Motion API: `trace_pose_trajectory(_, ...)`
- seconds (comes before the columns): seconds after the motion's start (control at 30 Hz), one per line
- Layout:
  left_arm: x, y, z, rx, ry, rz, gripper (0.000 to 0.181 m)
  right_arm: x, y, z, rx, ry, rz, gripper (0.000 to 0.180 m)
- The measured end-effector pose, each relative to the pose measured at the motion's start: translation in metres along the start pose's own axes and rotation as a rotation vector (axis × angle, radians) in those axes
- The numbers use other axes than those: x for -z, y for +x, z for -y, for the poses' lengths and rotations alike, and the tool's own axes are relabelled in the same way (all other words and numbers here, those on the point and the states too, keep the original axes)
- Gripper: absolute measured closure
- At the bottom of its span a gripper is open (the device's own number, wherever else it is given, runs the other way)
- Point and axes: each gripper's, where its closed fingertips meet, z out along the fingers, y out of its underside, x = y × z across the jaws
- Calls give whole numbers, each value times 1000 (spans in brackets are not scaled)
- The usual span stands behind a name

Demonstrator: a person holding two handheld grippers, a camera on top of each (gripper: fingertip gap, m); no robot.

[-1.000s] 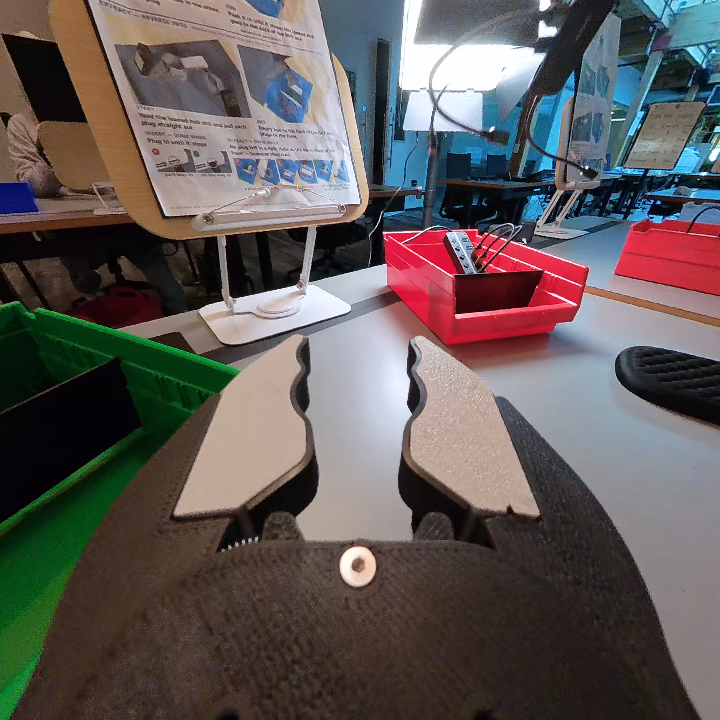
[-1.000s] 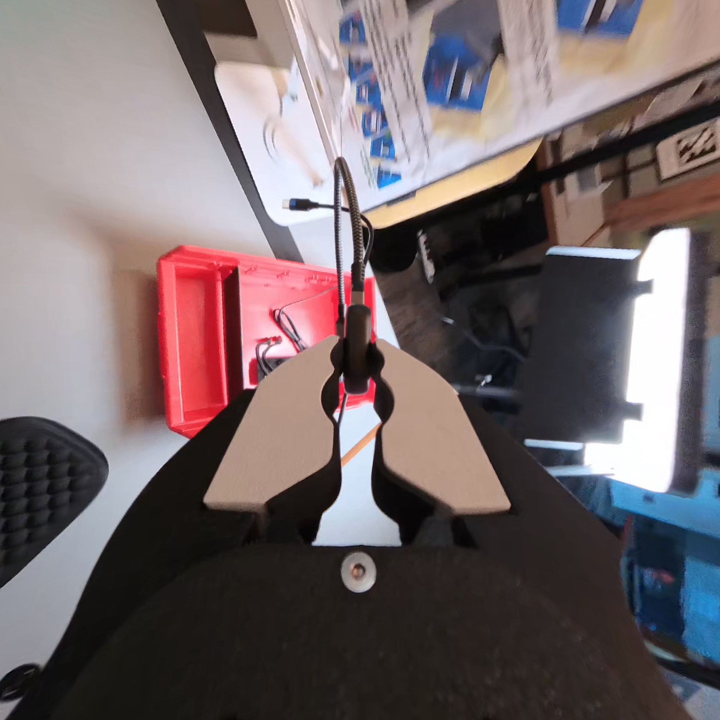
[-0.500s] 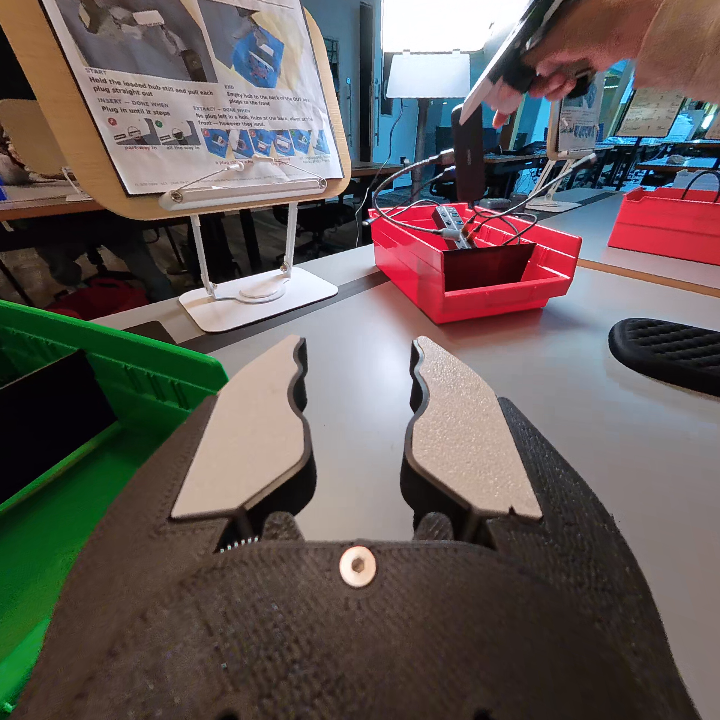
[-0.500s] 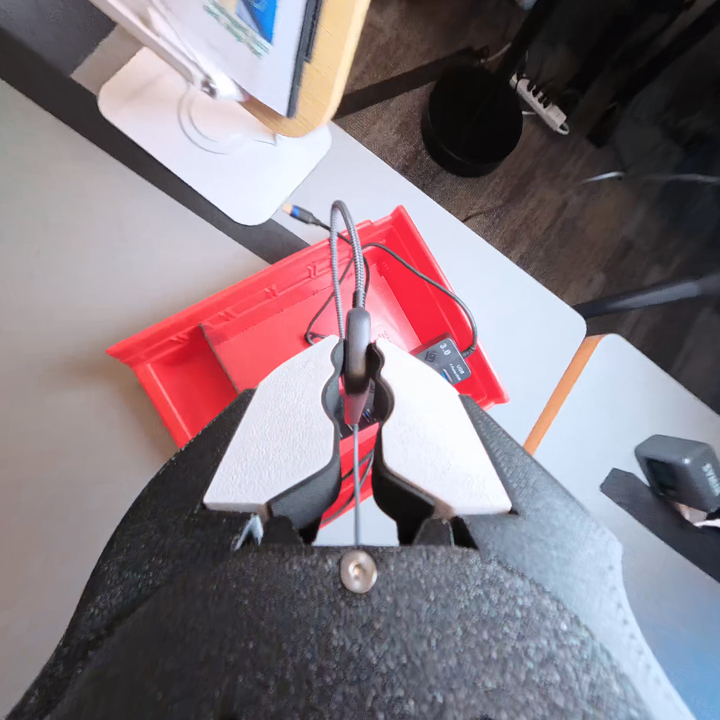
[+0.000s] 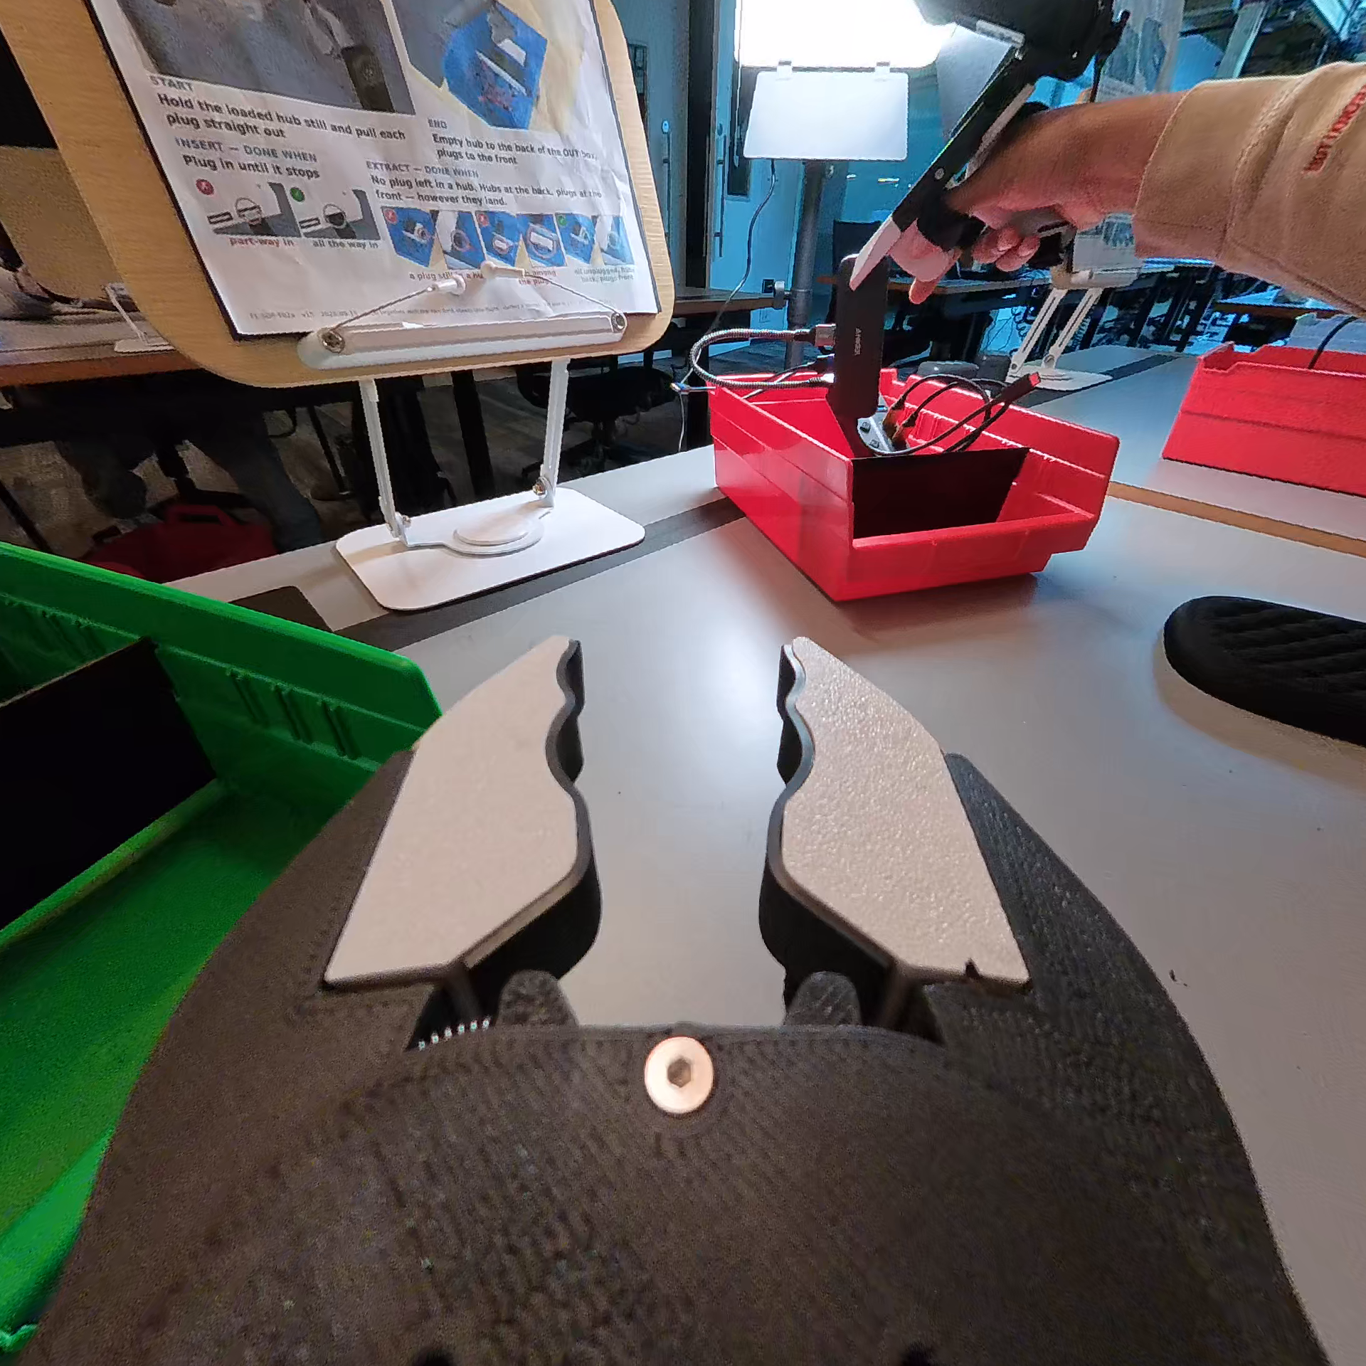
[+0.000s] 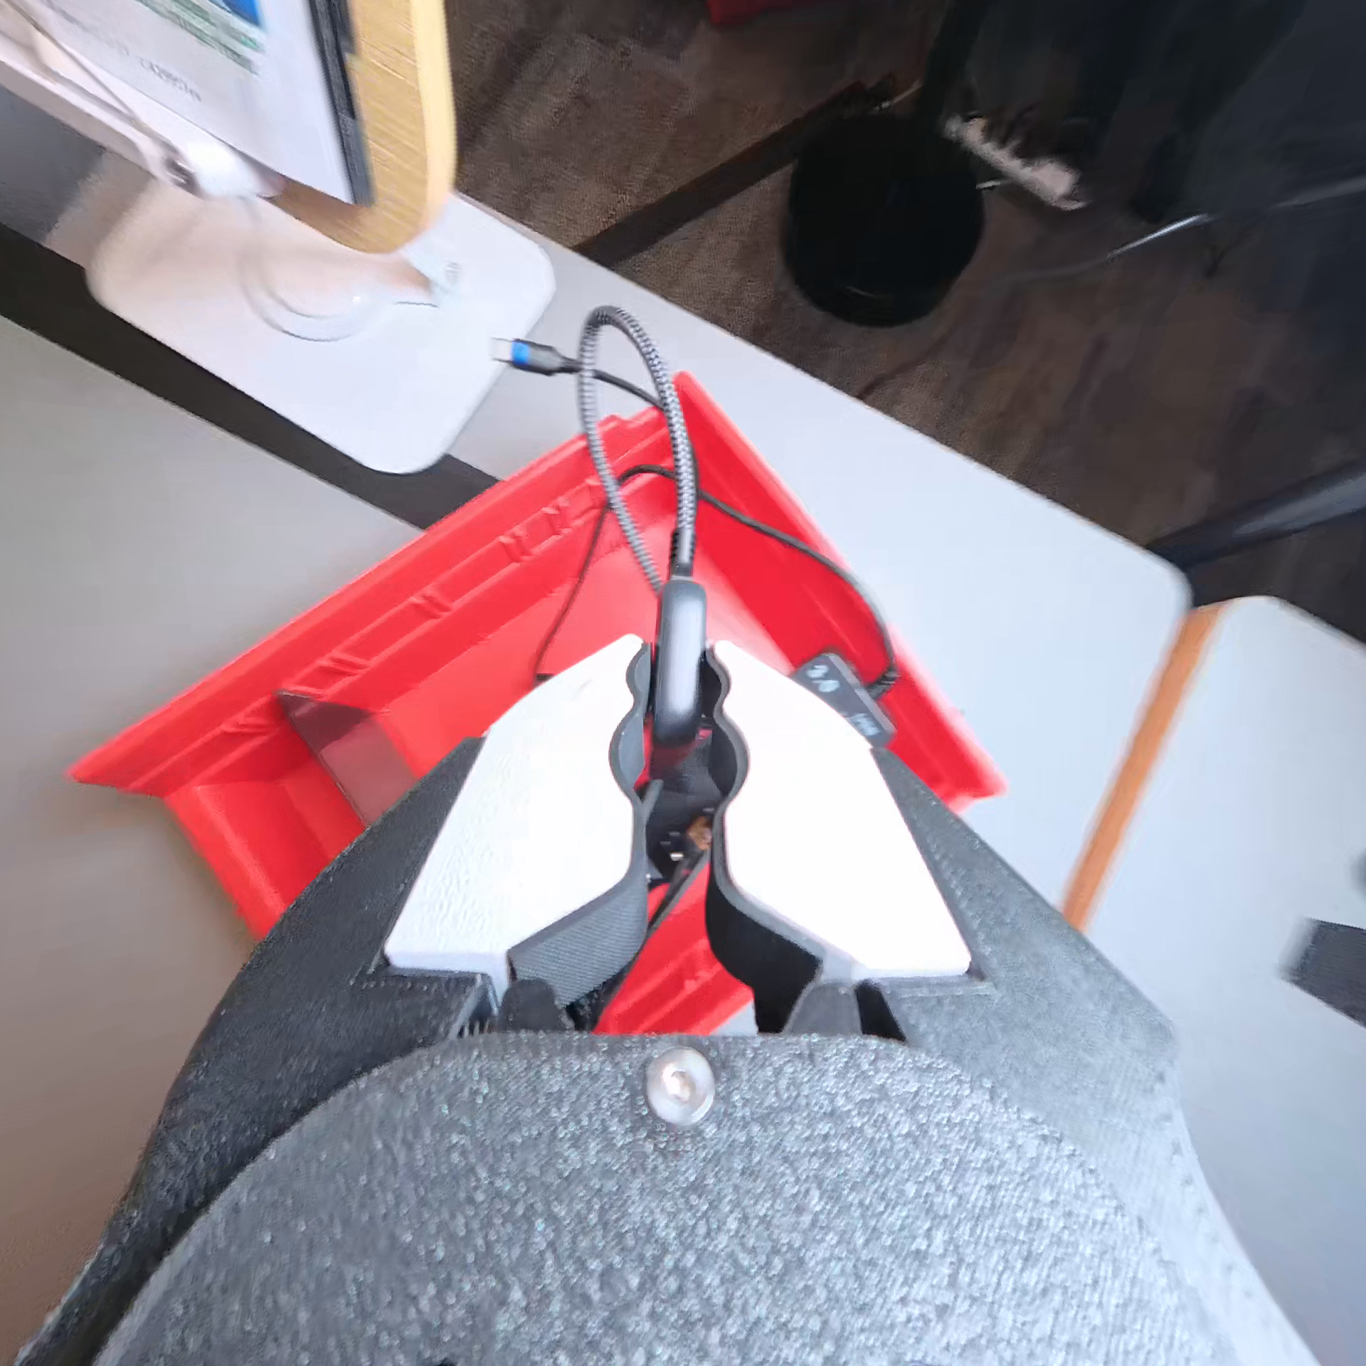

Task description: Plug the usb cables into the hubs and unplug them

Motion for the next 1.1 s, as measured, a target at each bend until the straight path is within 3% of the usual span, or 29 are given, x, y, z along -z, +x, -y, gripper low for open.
trace_pose_trajectory(0.03, 0, 0, 0, 0, -1, -1, 130, 1, -8, -2, -48, -1, 76, 168)
trace_pose_trajectory(0.1, -1, 1, -1, 0, -6, -4, 130, 3, -28, -6, -114, 11, 250, 168)
trace_pose_trajectory(0.23, -3, 2, -5, 5, -18, -12, 130, -2, -42, -12, -154, 40, 359, 168)
trace_pose_trajectory(0.33, -4, 2, -8, 5, -30, -13, 130, -18, -32, -24, -164, -13, 283, 166)
trace_pose_trajectory(0.5, -4, 0, -8, 6, -31, -6, 130, -35, 24, -59, 40, -205, -200, 139)
trace_pose_trajectory(0.57, -3, -1, -8, 7, -30, -4, 130, -31, 33, -57, 96, -167, -293, 128)
trace_pose_trajectory(0.83, -2, -6, -10, 18, -57, 14, 131, 7, 0, -56, 219, 57, -368, 124)
trace_pose_trajectory(1.1, 6, -34, -13, 7, -122, 100, 128, 45, -112, -78, 381, 289, -330, 127)
